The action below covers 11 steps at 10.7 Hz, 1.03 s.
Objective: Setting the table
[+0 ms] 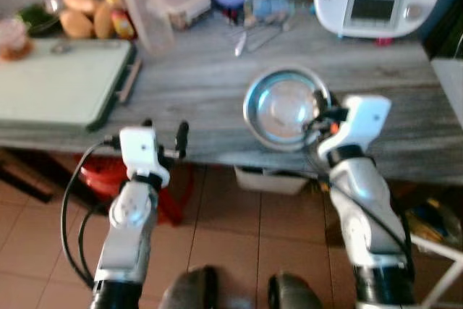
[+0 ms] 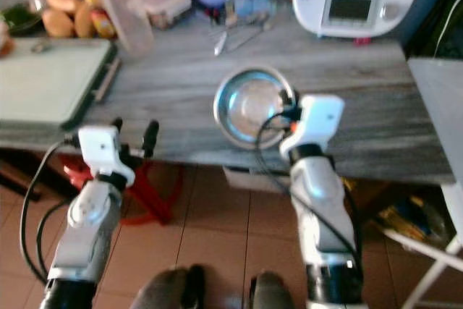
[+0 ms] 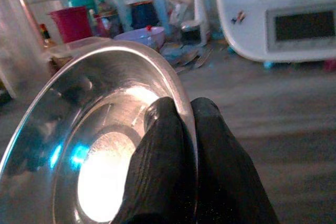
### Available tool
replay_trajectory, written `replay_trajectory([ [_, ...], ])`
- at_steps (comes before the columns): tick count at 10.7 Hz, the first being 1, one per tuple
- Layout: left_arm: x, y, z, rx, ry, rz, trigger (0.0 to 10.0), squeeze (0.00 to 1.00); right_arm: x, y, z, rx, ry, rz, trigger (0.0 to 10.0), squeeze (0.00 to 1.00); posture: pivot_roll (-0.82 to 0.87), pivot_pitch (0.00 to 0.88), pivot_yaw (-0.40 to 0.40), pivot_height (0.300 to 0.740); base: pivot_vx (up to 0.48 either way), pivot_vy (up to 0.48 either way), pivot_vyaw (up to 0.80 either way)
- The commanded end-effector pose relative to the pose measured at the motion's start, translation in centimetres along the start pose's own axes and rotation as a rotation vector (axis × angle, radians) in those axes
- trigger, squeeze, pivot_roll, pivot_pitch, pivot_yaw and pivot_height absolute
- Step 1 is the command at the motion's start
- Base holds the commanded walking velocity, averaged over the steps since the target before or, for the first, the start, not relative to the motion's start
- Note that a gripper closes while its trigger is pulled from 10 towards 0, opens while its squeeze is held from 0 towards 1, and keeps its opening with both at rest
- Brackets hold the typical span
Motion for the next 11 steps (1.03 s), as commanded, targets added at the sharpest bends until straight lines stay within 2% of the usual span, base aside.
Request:
replay_trajectory([
  [1,-1.0,0.0,0.4,-0.01,0.041,-0.026,10.0,0.0,-0.3,-0.1,-0.5,-0.015,0.015,-0.058,10.0,0.0,-0.07,0.143,0.041,0.74,0.0,0.0,0.0],
  [2,-1.5,0.0,0.9,-0.021,0.049,-0.043,10.0,0.0,-0.2,-0.6,-1.1,-0.05,0.001,-0.125,10.0,0.0,-0.06,0.156,0.044,0.74,0.0,0.0,0.0],
  [4,-2.5,-0.4,2.0,-0.047,0.071,-0.068,10.0,0.0,0.3,-1.2,-2.4,-0.104,-0.035,-0.2,10.0,0.0,-0.05,0.177,0.046,0.74,0.0,0.0,0.0],
  [5,-2.6,-0.3,2.4,-0.053,0.075,-0.072,10.0,0.0,0.0,-2.2,-3.4,-0.18,-0.038,-0.248,10.0,0.0,-0.04,0.185,0.044,0.74,0.0,0.0,0.0],
  [6,-2.6,-0.4,2.5,-0.057,0.082,-0.076,10.0,0.0,-0.6,-2.7,-3.6,-0.223,-0.007,-0.256,10.0,0.0,-0.04,0.189,0.041,0.74,0.0,0.0,0.0],
  [7,-3.1,-0.7,2.9,-0.074,0.12,-0.092,10.0,0.0,-2.2,-2.4,-4.2,-0.222,0.038,-0.336,10.0,0.0,-0.04,0.193,0.048,0.74,0.0,0.0,0.0],
  [8,-3.6,-1.2,3.3,-0.092,0.162,-0.09,10.0,0.0,-3.0,-2.5,-4.7,-0.236,0.05,-0.343,10.0,0.0,-0.04,0.193,0.048,0.74,0.0,0.0,0.0],
  [9,-3.0,-1.3,3.8,-0.102,0.133,-0.083,10.0,0.0,-3.6,-3.5,-5.3,-0.315,0.036,-0.359,10.0,0.0,-0.03,0.197,0.045,0.74,0.0,0.0,0.0],
  [10,-2.9,-1.3,3.8,-0.104,0.127,-0.083,10.0,0.0,-3.9,-3.9,-6.0,-0.346,0.011,-0.392,10.0,0.0,-0.03,0.198,0.044,0.74,0.0,0.0,0.0],
  [11,-3.0,-1.2,3.7,-0.103,0.128,-0.082,10.0,0.0,-4.0,-4.0,-6.2,-0.364,0.006,-0.38,10.0,0.0,-0.03,0.199,0.044,0.74,0.0,0.0,0.0],
])
Point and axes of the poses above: a point about 5 cm out from each wrist's last joint towards the gripper, its own z axis pointing back from the gripper into the wrist, its own y axis along the axis of the wrist's last joint, x = y × z, the point moved 3 cm from there along -z, pointing out of the wrist towards the gripper, and after that the axes turned 3 degrees about z, right-handed, at the moved point
